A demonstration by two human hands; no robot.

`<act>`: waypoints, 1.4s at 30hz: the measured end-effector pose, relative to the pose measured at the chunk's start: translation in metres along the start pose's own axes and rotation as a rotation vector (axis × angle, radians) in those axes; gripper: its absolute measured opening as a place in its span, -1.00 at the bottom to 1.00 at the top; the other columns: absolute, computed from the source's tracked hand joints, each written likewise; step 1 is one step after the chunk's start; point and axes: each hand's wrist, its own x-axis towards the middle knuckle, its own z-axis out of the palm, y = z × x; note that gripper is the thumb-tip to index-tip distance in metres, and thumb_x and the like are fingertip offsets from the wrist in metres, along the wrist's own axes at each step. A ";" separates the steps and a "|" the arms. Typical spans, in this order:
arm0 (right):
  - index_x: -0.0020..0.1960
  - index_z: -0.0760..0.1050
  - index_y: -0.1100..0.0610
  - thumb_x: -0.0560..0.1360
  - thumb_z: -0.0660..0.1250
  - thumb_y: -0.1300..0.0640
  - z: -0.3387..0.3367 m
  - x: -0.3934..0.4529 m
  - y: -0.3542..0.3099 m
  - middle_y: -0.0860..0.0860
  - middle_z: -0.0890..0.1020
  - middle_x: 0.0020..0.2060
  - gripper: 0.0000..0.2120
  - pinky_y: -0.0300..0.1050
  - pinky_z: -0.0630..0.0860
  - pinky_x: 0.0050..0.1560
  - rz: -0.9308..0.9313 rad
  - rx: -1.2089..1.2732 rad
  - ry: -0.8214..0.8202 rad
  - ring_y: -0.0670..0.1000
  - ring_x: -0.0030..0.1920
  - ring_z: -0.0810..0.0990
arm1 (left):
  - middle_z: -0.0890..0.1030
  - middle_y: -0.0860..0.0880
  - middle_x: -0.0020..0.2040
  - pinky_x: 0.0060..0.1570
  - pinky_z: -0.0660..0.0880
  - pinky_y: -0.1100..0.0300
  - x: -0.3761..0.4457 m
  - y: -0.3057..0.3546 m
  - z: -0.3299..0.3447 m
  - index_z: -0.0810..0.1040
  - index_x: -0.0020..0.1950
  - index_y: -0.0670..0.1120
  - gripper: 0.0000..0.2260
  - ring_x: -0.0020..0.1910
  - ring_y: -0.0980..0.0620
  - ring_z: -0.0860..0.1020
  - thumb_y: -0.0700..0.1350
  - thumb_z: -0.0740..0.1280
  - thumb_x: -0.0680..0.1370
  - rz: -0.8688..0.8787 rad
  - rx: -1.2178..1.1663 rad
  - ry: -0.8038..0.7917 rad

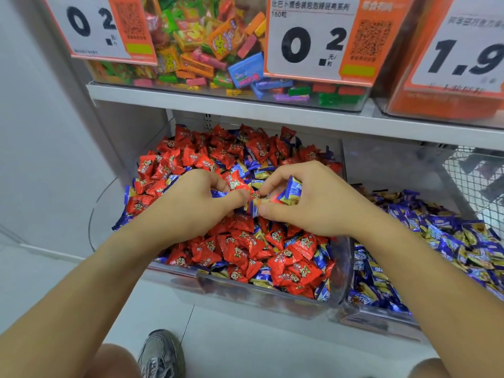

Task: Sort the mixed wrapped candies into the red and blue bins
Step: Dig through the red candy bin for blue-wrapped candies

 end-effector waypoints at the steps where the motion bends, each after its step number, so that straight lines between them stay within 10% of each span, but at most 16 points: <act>1: 0.01 0.63 -0.11 0.40 0.52 -0.14 0.000 0.000 0.000 -0.26 0.67 -0.12 -0.77 -0.08 0.51 0.18 0.002 0.006 -0.013 -0.25 -0.02 0.60 | 0.35 -0.04 -0.57 -0.59 0.21 0.28 -0.001 0.000 0.000 0.55 -0.18 -0.14 -0.63 -0.63 0.09 0.22 0.19 0.37 0.50 0.001 0.001 0.002; 10: -0.07 0.69 -0.11 0.44 0.50 -0.06 -0.007 0.002 0.000 -0.27 0.67 -0.17 -0.92 -0.36 0.46 0.00 -0.062 0.007 0.145 -0.29 -0.07 0.61 | 0.58 0.13 -0.15 -0.26 0.37 0.30 -0.005 -0.004 -0.002 0.55 -0.09 0.09 -0.63 -0.20 0.20 0.52 0.27 0.51 0.28 0.098 0.119 0.177; 16: 0.31 0.56 -0.15 0.41 0.50 -0.18 0.013 0.003 -0.006 -0.07 0.58 0.14 -0.52 0.03 0.46 0.25 -0.043 -0.476 -0.175 0.01 0.27 0.45 | 0.54 0.02 -0.36 -0.40 0.32 0.20 -0.012 -0.001 -0.009 0.55 -0.21 0.07 -0.71 -0.50 0.14 0.36 0.28 0.44 0.36 0.113 0.222 0.247; 24: 0.13 0.64 -0.13 0.43 0.50 -0.17 0.014 0.001 -0.003 -0.11 0.67 0.04 -0.70 0.09 0.53 0.17 -0.071 -0.457 -0.149 0.01 0.15 0.56 | 0.58 0.02 -0.26 -0.38 0.25 0.24 -0.013 0.004 0.004 0.47 -0.17 -0.01 -0.75 -0.47 0.22 0.39 0.14 0.36 0.52 0.086 0.122 0.200; 29: 0.29 0.52 -0.14 0.49 0.42 -0.19 0.017 -0.001 0.000 -0.11 0.39 0.00 -0.60 0.03 0.50 0.11 -0.089 -0.534 -0.199 0.01 0.19 0.48 | 0.67 -0.05 -0.35 -0.55 0.29 0.30 -0.012 0.009 0.010 0.49 -0.08 -0.08 -0.80 -0.61 0.11 0.27 0.04 0.36 0.56 0.046 0.030 0.129; 36: 0.02 0.42 -0.08 0.51 0.34 -0.20 -0.022 -0.032 0.004 -0.14 0.55 -0.15 -0.76 -0.19 0.36 -0.24 -0.045 0.001 0.113 -0.18 -0.28 0.49 | 0.49 -0.04 -0.46 -0.52 0.20 0.27 -0.018 0.023 0.014 0.43 -0.26 -0.10 -0.73 -0.51 0.00 0.28 -0.01 0.29 0.59 -0.131 -0.355 0.091; 42: 0.10 0.52 -0.07 0.55 0.39 0.06 -0.058 -0.074 0.055 0.06 0.47 -0.45 -0.85 -0.13 0.37 -0.43 0.274 0.230 0.108 -0.03 -0.51 0.35 | 0.43 0.00 -0.51 -0.54 0.16 0.33 -0.021 0.093 0.044 0.40 -0.26 -0.08 -0.70 -0.51 0.01 0.33 0.05 0.24 0.61 -0.058 -0.186 -0.360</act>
